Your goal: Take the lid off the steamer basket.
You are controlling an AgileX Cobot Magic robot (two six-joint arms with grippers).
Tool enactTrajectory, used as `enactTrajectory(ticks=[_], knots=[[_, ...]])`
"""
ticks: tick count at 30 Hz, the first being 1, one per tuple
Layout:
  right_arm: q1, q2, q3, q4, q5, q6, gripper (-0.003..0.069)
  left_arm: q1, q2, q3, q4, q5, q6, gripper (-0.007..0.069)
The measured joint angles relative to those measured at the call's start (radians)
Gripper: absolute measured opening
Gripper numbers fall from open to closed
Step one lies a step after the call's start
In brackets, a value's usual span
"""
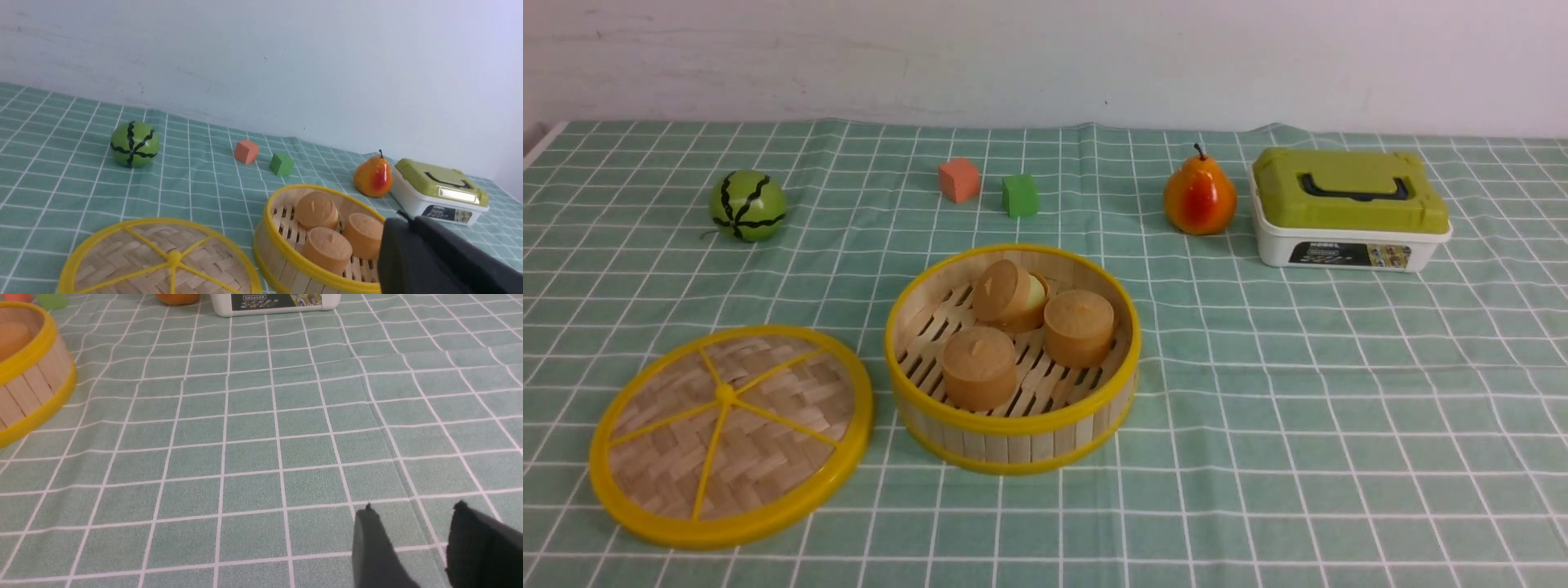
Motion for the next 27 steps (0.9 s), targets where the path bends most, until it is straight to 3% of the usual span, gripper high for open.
enactTrajectory(ticks=[15, 27], knots=[[0.0, 0.0, 0.0, 0.0, 0.0, 0.0, 0.0241, 0.0, -0.001, 0.032, 0.004, 0.067, 0.0, -0.0013], [0.0, 0.0, 0.0, 0.0, 0.0, 0.0, 0.0241, 0.003, -0.001, 0.388, 0.061, -0.072, 0.0, -0.0012]])
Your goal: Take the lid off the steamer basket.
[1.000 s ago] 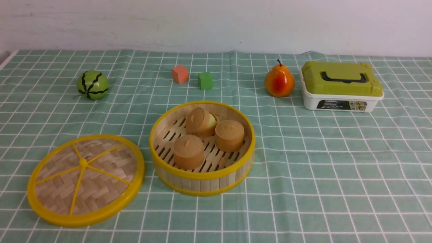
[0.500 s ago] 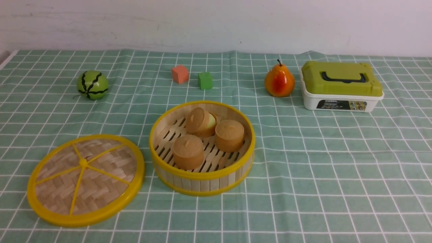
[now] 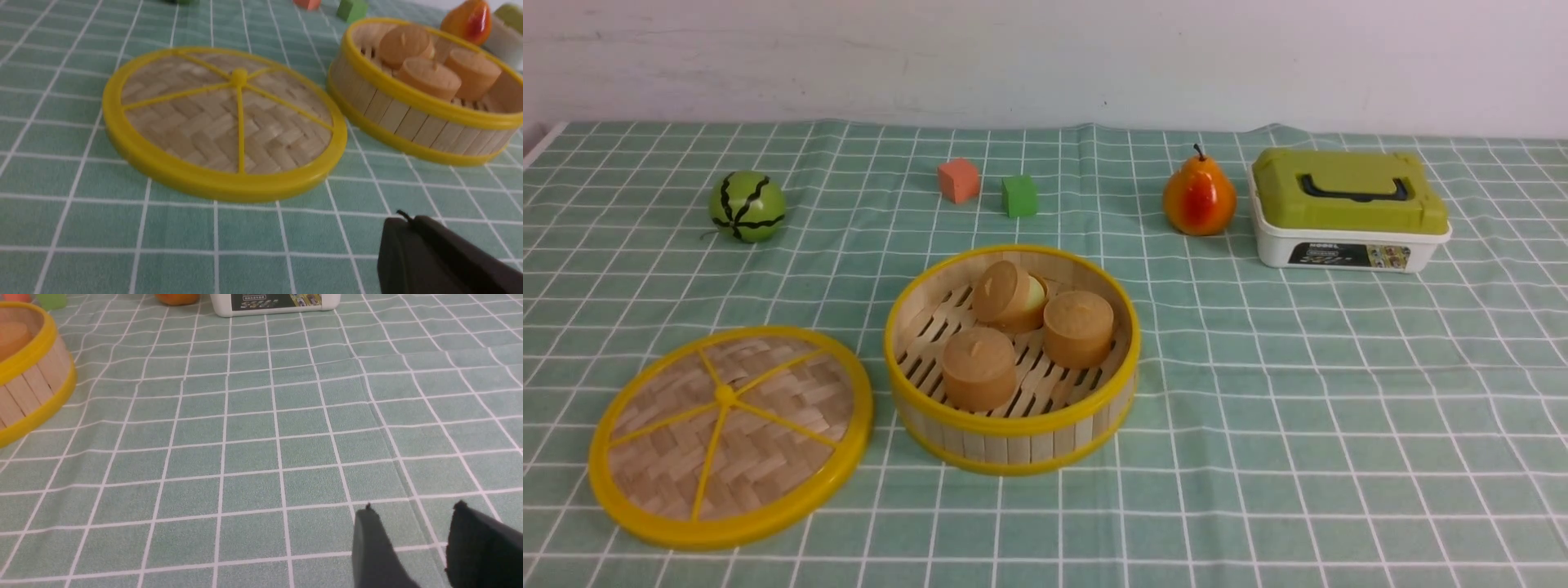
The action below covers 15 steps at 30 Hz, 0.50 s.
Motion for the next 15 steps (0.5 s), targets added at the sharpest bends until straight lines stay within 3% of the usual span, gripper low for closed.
enactTrajectory(ticks=[15], knots=[[0.0, 0.0, 0.0, 0.0, 0.0, 0.0, 0.0241, 0.046, 0.0, 0.006, 0.033, 0.032, -0.002, -0.0003]])
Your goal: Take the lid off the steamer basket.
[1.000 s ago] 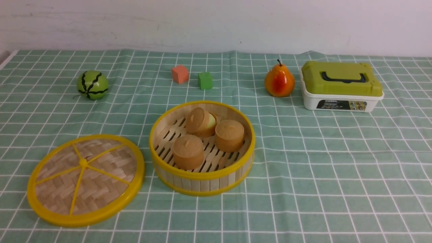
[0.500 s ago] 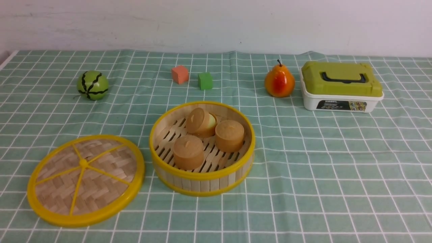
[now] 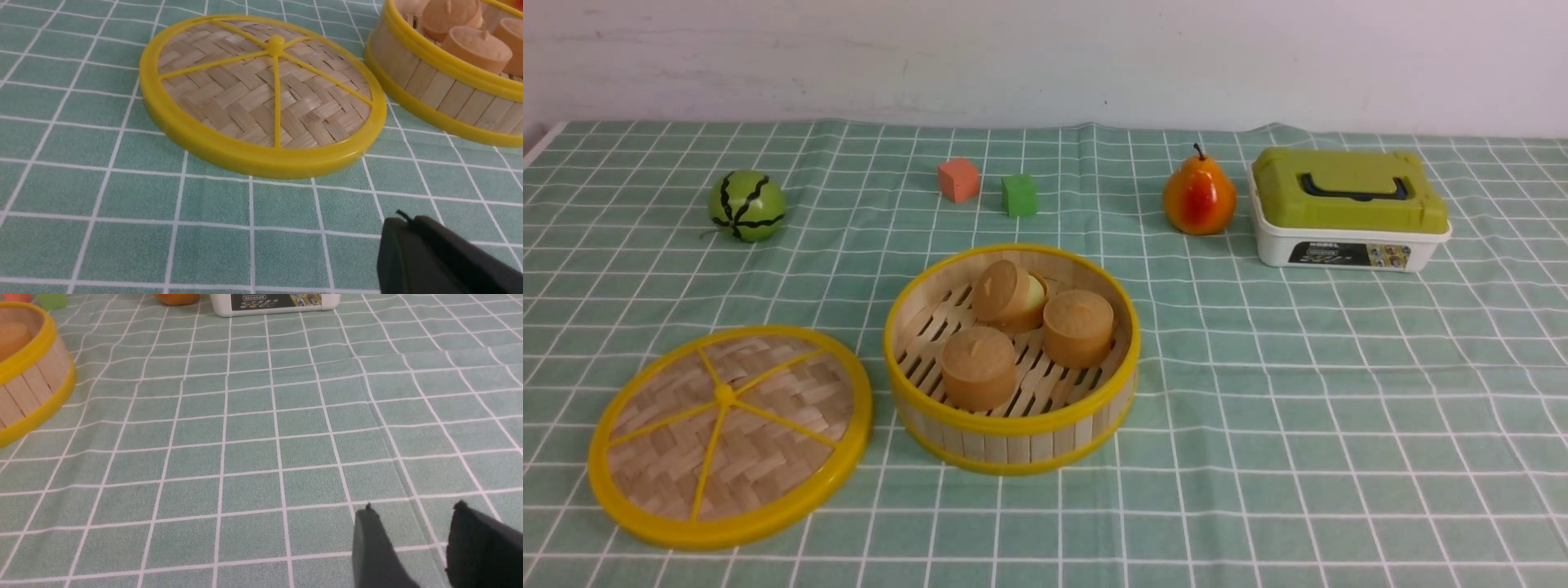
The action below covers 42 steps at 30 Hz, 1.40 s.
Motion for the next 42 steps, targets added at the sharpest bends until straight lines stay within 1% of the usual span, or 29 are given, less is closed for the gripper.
enactTrajectory(ticks=[42], knots=[[0.0, 0.0, 0.0, 0.0, 0.0, 0.0, 0.0241, 0.0, 0.0, 0.0, 0.001, 0.003, 0.0, 0.0029]])
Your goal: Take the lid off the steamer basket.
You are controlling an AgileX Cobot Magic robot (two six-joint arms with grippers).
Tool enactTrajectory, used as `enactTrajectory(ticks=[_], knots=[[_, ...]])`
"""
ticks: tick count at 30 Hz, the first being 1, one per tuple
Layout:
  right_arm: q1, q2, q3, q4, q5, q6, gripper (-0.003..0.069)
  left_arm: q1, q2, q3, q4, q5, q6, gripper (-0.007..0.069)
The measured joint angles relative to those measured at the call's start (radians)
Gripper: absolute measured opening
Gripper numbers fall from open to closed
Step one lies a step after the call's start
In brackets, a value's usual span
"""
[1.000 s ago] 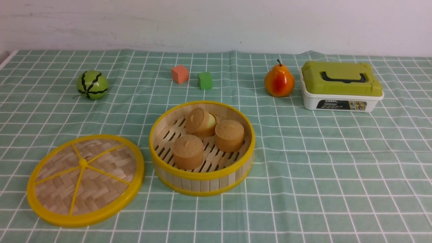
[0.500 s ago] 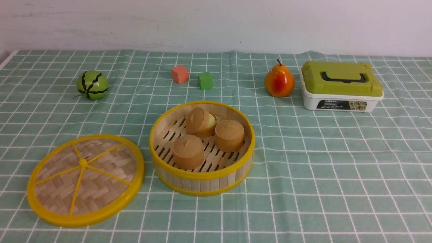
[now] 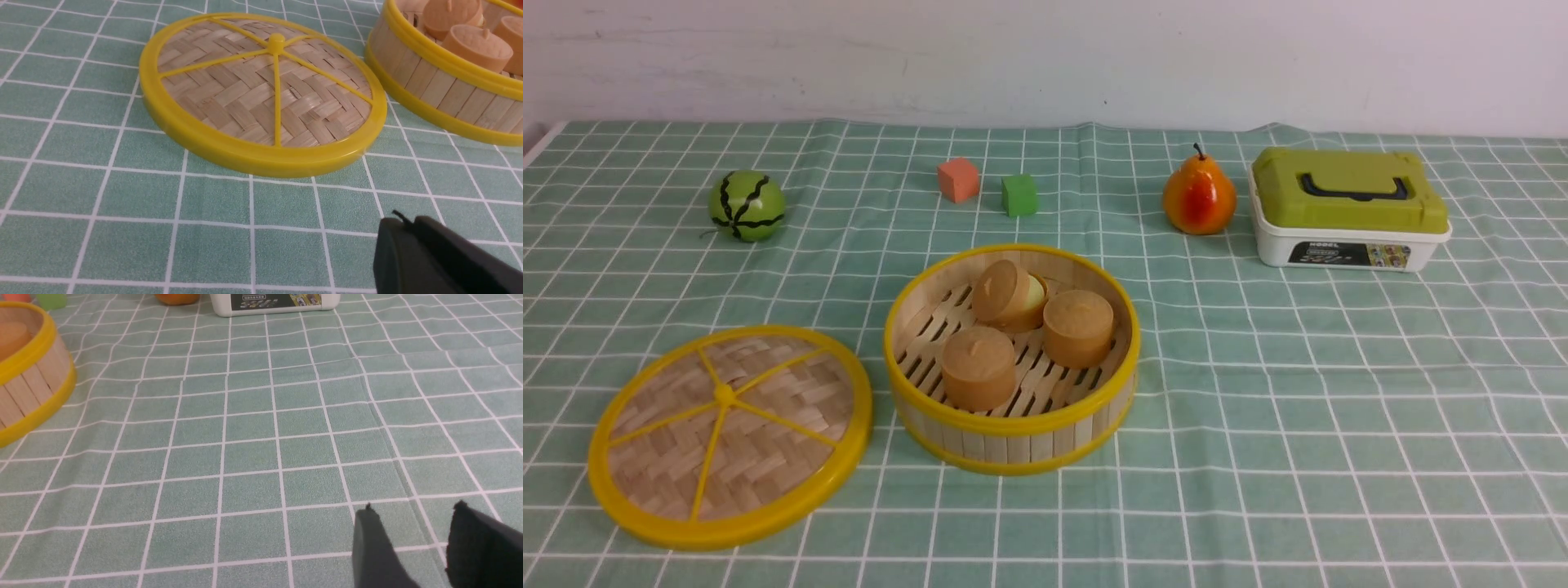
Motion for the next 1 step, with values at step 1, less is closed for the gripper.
enactTrajectory(ticks=[1], knots=[[0.0, 0.0, 0.0, 0.0, 0.0, 0.0, 0.0241, 0.0, 0.0, 0.0, 0.0, 0.0, 0.0, 0.0029]])
